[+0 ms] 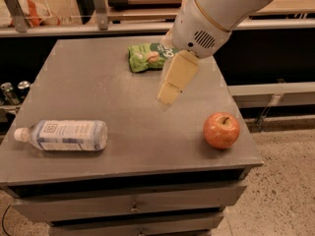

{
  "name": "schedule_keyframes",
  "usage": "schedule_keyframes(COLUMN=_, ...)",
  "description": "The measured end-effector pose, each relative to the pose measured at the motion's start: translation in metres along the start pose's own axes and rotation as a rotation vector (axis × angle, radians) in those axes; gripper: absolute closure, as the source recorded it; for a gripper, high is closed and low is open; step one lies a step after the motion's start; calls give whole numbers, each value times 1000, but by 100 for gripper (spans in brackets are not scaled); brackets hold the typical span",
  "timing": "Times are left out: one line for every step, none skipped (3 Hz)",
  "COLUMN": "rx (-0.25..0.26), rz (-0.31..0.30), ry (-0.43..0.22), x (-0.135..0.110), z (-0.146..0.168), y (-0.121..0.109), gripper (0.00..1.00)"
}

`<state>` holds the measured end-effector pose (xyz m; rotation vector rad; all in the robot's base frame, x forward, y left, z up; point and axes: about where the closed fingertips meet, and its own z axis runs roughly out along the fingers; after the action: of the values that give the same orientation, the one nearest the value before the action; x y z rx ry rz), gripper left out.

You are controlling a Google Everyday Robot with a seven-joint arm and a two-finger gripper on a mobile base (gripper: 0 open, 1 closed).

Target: Pick blue plastic bottle

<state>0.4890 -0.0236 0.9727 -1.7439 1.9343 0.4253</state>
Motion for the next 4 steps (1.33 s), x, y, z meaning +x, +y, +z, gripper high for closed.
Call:
schedule_keyframes(rx=-19, rz=-28, ry=-96, x=-20, z=22, y=2, gripper=0)
schedule_keyframes(rx=-45, rz=-95, ry=-217, x=-57, z=53, y=8, gripper=0)
schedule_keyframes(rx=-73, rz=-149, ry=-315, x=-86, z=85, y=18, gripper=0)
schedule_keyframes(rx=-99, rz=-186, ry=-317, x=-103, z=114, y=29, gripper=0)
